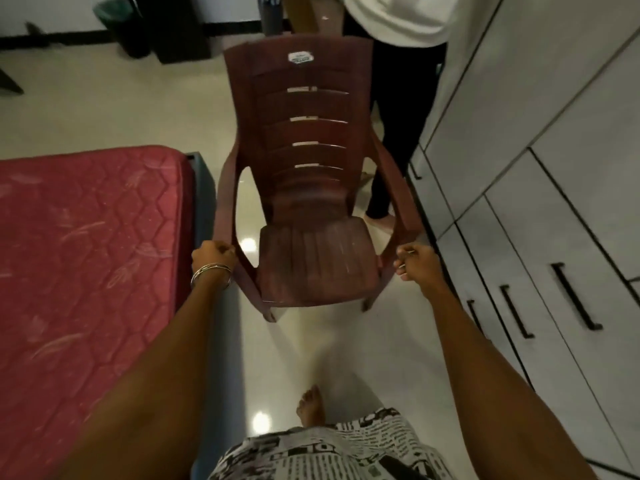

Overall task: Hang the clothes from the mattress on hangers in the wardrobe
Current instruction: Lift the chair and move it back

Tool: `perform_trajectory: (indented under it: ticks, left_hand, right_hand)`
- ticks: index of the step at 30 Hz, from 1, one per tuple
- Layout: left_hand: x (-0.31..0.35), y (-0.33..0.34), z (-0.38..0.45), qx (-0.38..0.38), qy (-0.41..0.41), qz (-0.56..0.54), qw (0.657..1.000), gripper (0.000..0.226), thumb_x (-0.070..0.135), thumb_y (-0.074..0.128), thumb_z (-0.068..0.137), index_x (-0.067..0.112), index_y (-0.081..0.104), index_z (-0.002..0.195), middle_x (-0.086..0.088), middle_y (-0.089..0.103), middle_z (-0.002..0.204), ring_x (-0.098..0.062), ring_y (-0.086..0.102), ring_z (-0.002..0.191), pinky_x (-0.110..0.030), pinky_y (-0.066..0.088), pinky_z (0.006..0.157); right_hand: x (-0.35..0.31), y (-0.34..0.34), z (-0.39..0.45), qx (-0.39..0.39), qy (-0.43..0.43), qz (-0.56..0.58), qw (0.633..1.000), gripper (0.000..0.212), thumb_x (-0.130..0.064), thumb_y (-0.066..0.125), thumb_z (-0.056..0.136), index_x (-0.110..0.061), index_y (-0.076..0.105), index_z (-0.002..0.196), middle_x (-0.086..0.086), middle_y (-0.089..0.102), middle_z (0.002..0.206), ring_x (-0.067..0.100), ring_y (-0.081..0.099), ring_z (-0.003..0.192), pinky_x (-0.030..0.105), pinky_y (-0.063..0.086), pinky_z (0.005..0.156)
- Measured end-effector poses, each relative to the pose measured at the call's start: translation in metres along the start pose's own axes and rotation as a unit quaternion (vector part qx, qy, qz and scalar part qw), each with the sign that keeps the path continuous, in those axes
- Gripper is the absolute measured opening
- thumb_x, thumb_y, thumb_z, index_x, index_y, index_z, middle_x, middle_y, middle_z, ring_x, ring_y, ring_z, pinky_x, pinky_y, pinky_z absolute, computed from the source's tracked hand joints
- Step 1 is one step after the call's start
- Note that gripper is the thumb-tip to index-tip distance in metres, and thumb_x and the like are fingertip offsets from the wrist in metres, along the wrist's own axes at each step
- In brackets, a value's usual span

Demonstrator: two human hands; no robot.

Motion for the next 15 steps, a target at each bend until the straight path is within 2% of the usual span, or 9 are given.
perform_trajectory:
  ticks: [2, 4, 6, 9, 11, 15]
  left_hand:
    - [-0.004, -0.002, 0.014, 0.002, -0.012, 0.021, 1.0, 0.024, 0.021, 0.059, 0.071, 0.02, 0.076, 0.087, -0.016, 0.071, 0.088, -0.035, 0.068, 0.082, -0.041, 0.057, 0.081]
    - [-0.003, -0.001, 0.031, 0.013, -0.023, 0.029, 0.999, 0.023, 0.016, 0.061, 0.077, 0.016, 0.075, 0.095, -0.018, 0.071, 0.095, -0.037, 0.066, 0.089, -0.039, 0.054, 0.083]
    - [0.004, 0.006, 0.055, 0.019, -0.044, 0.037, 0.998, 0.025, 0.014, 0.059, 0.08, 0.014, 0.074, 0.1, -0.019, 0.07, 0.098, -0.039, 0.064, 0.092, -0.039, 0.052, 0.083]
    - [0.008, 0.02, 0.093, 0.032, -0.058, 0.068, 0.995, 0.028, 0.012, 0.057, 0.08, 0.007, 0.071, 0.104, -0.024, 0.067, 0.1, -0.043, 0.062, 0.097, -0.04, 0.049, 0.081]
    - [0.011, 0.031, 0.118, 0.026, -0.062, 0.099, 0.993, 0.034, 0.02, 0.059, 0.084, 0.005, 0.065, 0.114, -0.027, 0.063, 0.108, -0.046, 0.058, 0.102, -0.045, 0.048, 0.086]
    - [0.029, 0.056, 0.157, 0.013, -0.142, 0.079, 0.987, 0.06, 0.044, 0.065, 0.083, 0.016, 0.047, 0.133, -0.022, 0.051, 0.128, -0.045, 0.049, 0.117, -0.055, 0.038, 0.099]
  right_hand:
    - [-0.011, 0.015, 0.025, -0.008, -0.009, -0.027, 1.0, 0.021, -0.004, 0.051, 0.093, -0.017, 0.061, 0.078, 0.008, 0.063, 0.071, 0.019, 0.055, 0.057, 0.026, 0.044, 0.05]
    - [-0.021, 0.03, 0.059, 0.001, -0.019, -0.056, 0.998, 0.018, -0.008, 0.056, 0.092, -0.018, 0.063, 0.08, 0.008, 0.066, 0.082, 0.022, 0.06, 0.073, 0.032, 0.05, 0.064]
    - [-0.028, 0.042, 0.1, 0.028, -0.016, -0.099, 0.995, 0.01, -0.008, 0.058, 0.092, -0.011, 0.068, 0.094, 0.012, 0.067, 0.096, 0.027, 0.061, 0.091, 0.035, 0.049, 0.081]
    - [-0.039, 0.055, 0.152, 0.096, -0.022, -0.183, 0.978, 0.02, -0.003, 0.057, 0.09, -0.002, 0.067, 0.108, 0.019, 0.065, 0.109, 0.035, 0.059, 0.105, 0.038, 0.049, 0.09]
    - [-0.047, 0.062, 0.18, 0.141, -0.048, -0.243, 0.959, 0.024, -0.004, 0.056, 0.089, 0.001, 0.063, 0.112, 0.025, 0.059, 0.115, 0.041, 0.052, 0.112, 0.046, 0.045, 0.095]
    - [-0.058, 0.076, 0.228, 0.187, -0.006, -0.337, 0.923, 0.047, -0.02, 0.061, 0.09, -0.001, 0.046, 0.13, 0.027, 0.041, 0.133, 0.041, 0.035, 0.125, 0.051, 0.033, 0.101]
Point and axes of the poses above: each hand's wrist, its own z-axis towards the middle knuckle, its own y-axis out of the palm, x = y × z, the point moved 2 cm from there along z, towards the middle knuckle
